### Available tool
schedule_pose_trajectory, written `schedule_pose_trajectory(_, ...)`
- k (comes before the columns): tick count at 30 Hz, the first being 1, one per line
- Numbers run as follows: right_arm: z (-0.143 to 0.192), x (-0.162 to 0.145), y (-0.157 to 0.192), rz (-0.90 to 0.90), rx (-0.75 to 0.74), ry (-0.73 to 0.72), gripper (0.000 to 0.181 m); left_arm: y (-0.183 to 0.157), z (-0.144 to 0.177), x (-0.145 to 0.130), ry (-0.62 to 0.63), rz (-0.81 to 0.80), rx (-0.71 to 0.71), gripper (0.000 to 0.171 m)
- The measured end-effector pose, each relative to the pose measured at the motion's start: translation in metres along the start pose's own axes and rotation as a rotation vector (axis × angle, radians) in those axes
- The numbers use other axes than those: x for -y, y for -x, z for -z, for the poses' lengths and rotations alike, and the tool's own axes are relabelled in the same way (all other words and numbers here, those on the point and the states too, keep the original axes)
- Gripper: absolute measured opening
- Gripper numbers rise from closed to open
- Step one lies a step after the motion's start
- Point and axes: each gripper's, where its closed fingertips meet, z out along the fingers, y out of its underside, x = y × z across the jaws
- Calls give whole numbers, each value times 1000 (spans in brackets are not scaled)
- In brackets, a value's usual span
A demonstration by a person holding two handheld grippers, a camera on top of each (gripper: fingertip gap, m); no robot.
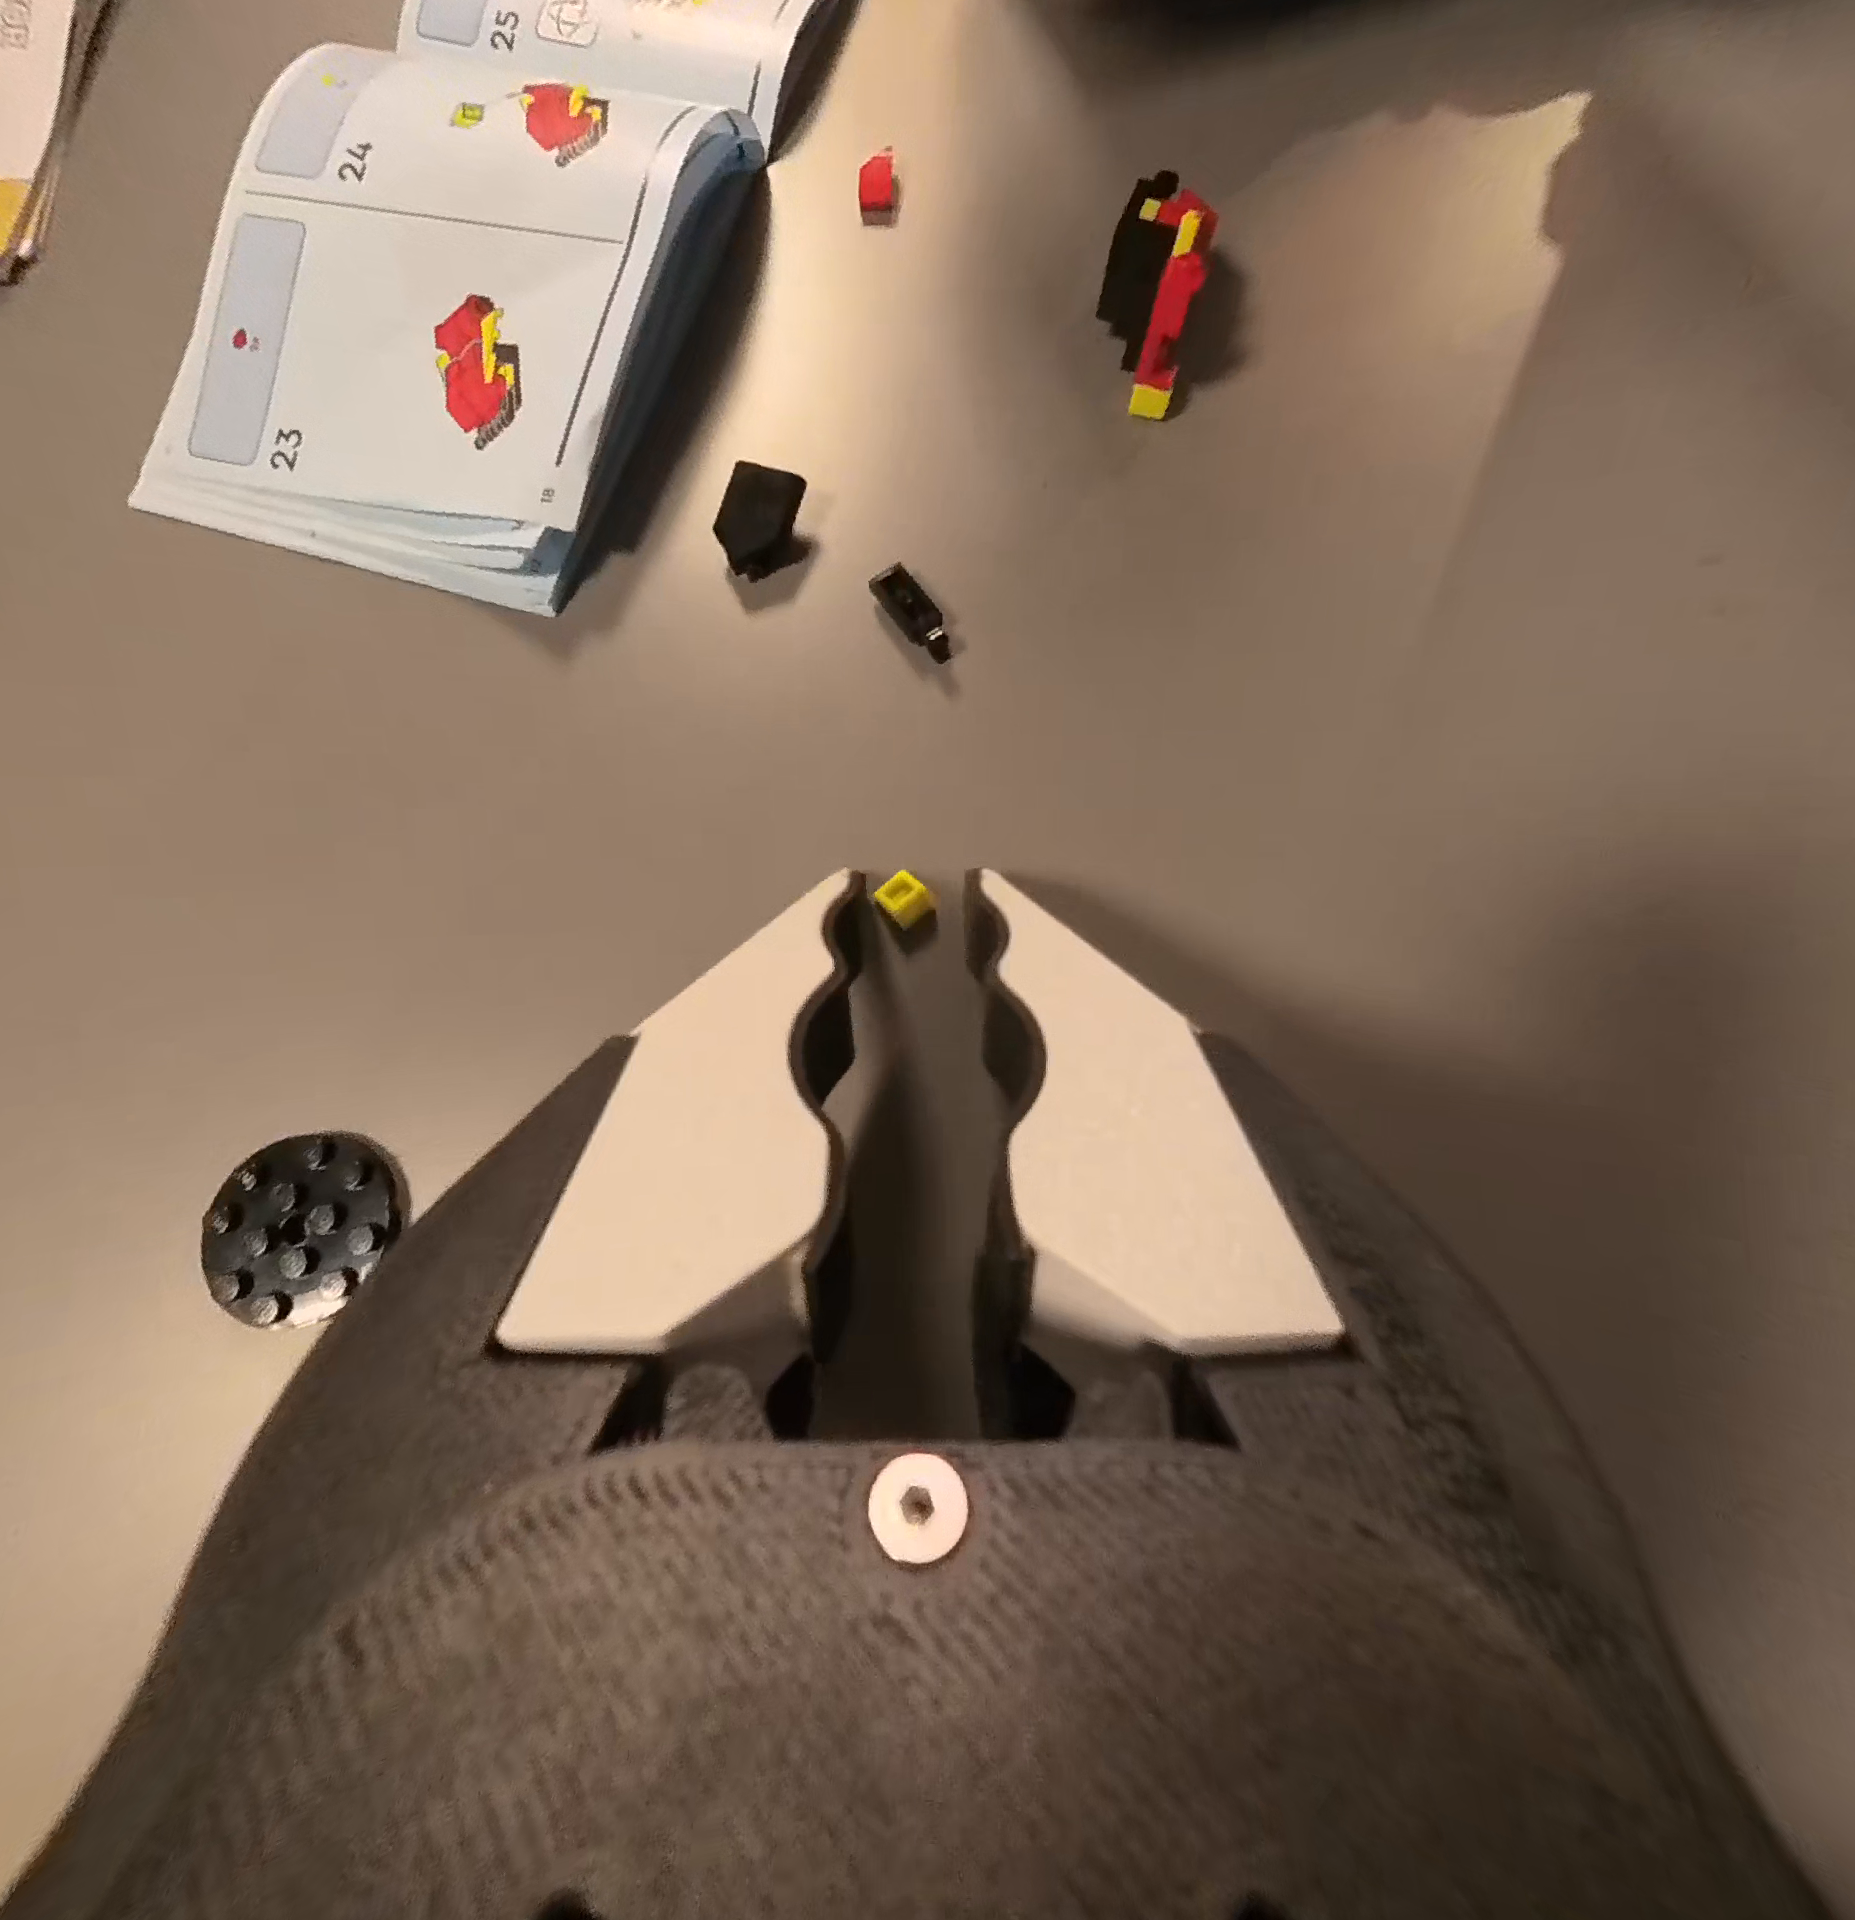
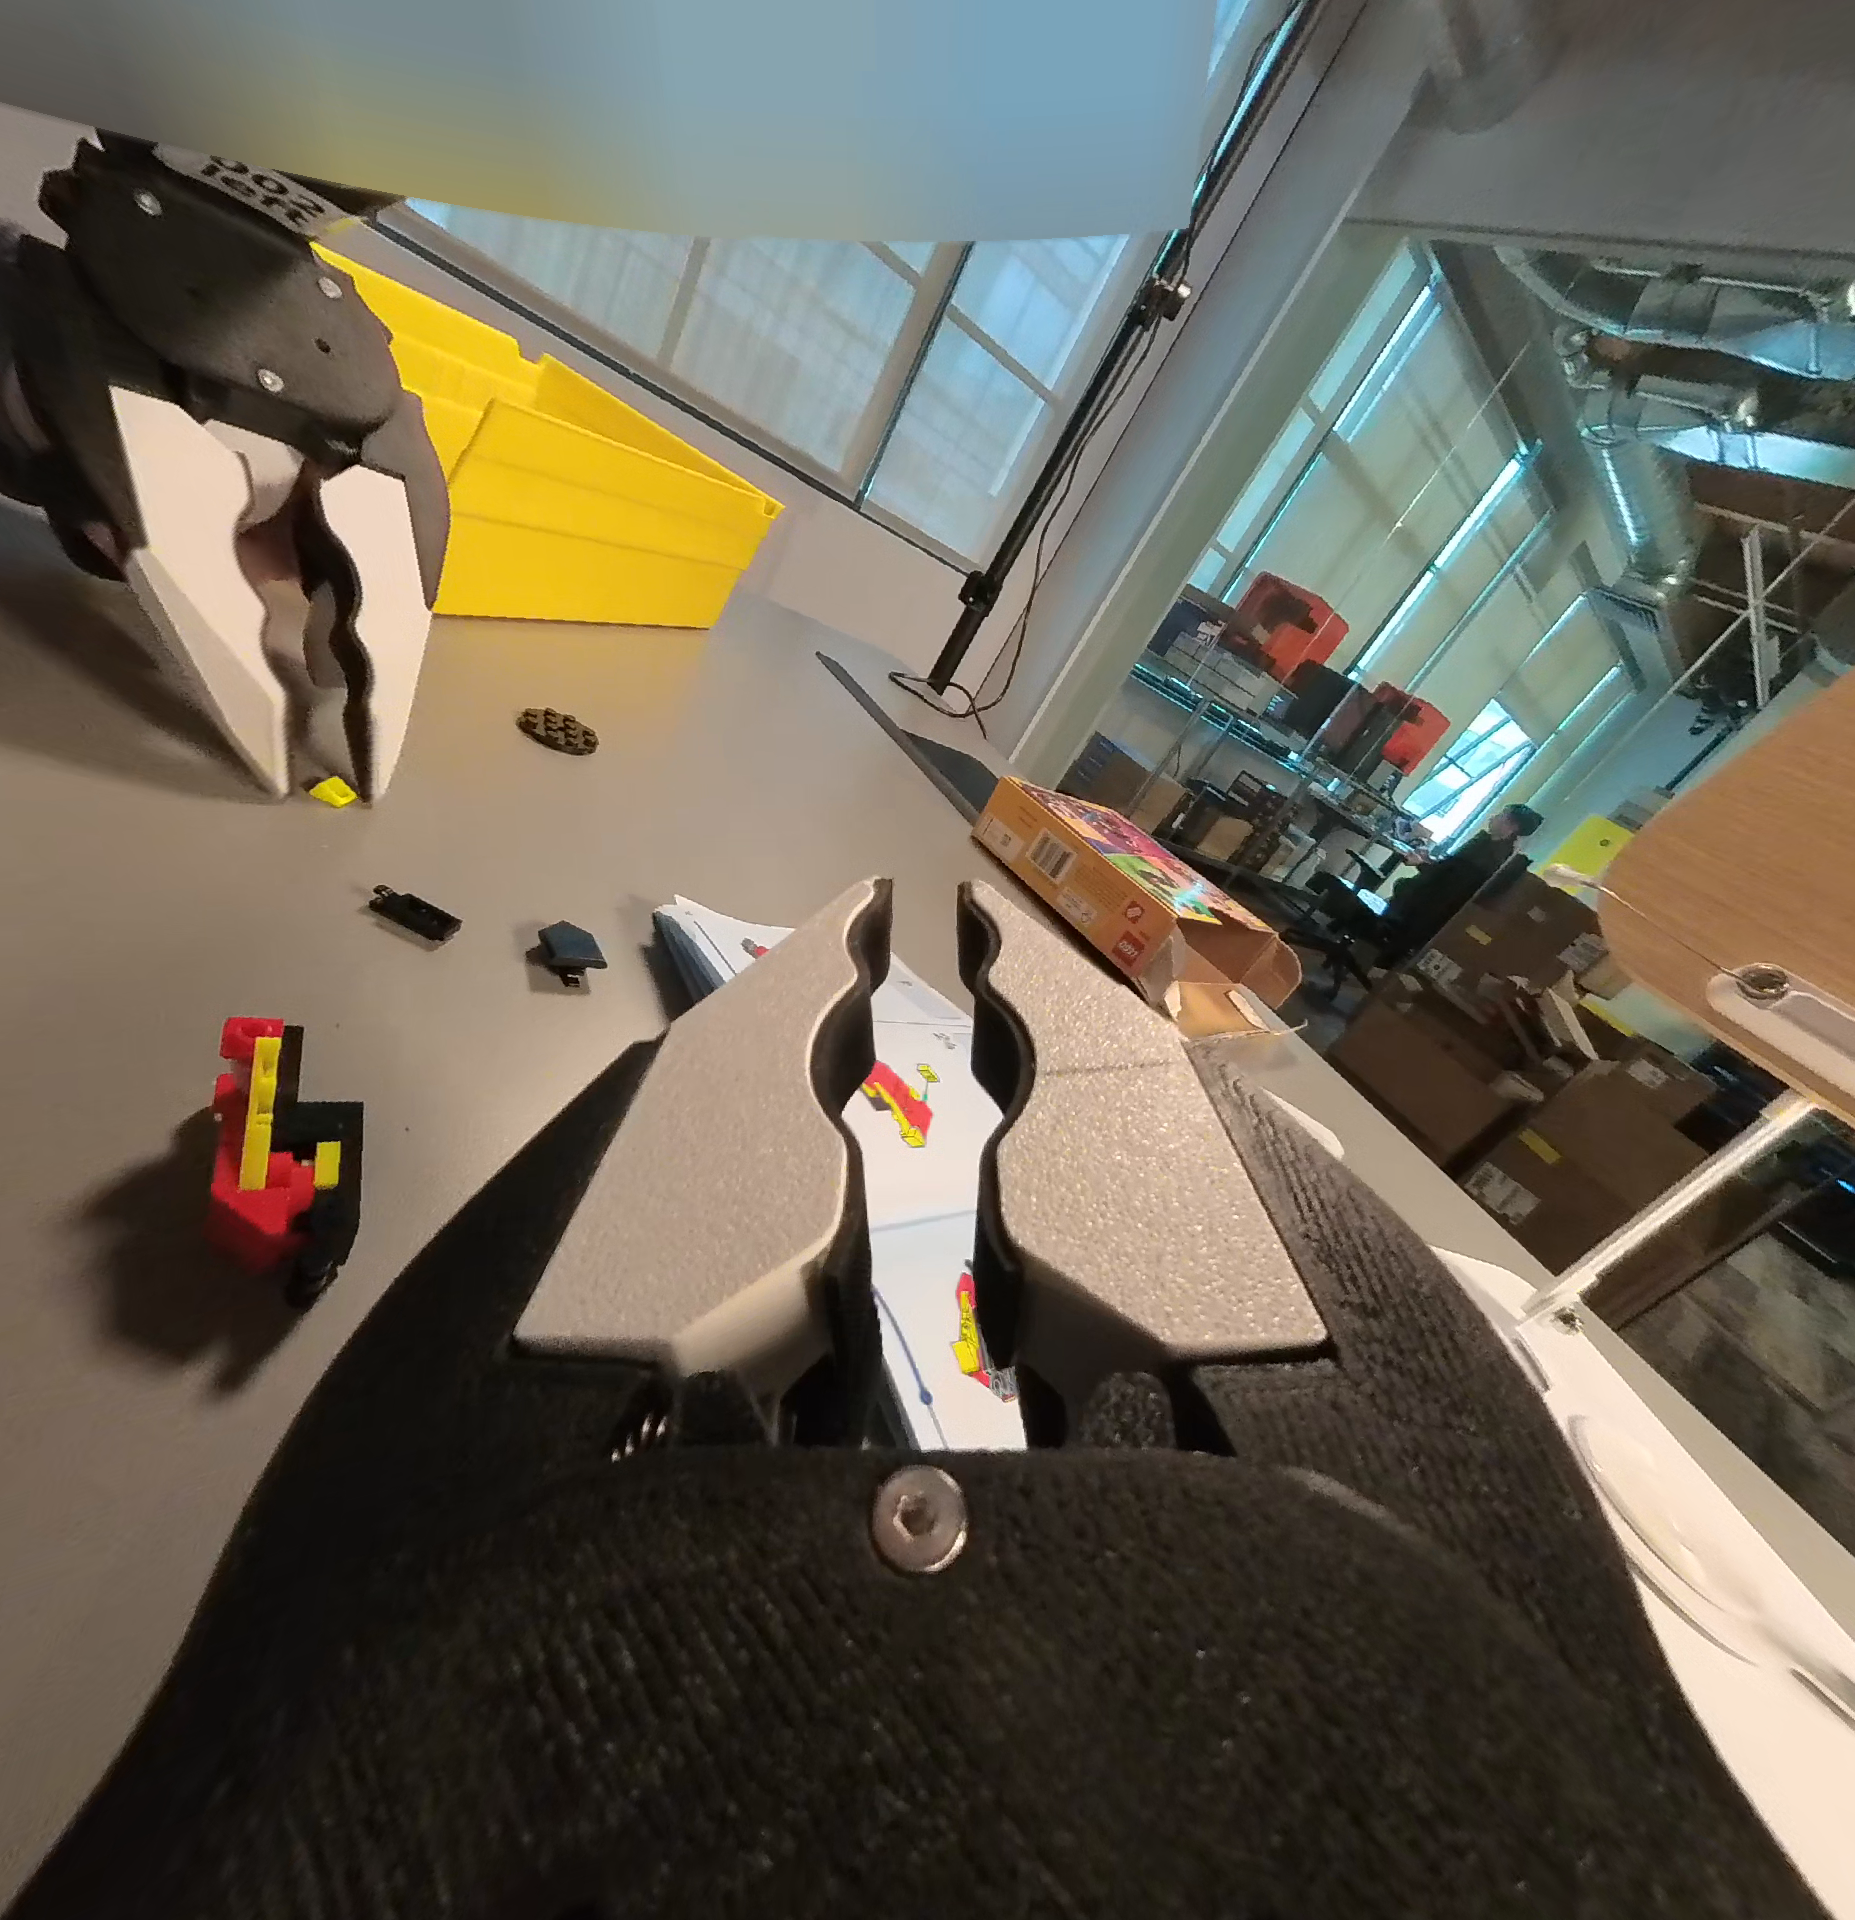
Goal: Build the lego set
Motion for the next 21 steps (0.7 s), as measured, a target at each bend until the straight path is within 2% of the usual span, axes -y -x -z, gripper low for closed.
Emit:
schedule_pose_trajectory(4,-1,-1,1,2,5,4,10,3,1,-2,3,0,15,10)
schedule_pose_trajectory(8,-1,-2,2,4,10,8,10,2,1,-2,2,-14,13,9)
schedule_pose_trajectory(13,-1,-2,3,4,14,10,10,5,-1,1,3,-140,88,8)
schedule_pose_trajectory(18,-1,-3,3,5,15,10,10,1,-8,27,-127,-275,185,8)
schedule_pose_trajectory(21,-2,-1,5,2,25,2,10,5,-9,45,-214,-413,333,8)
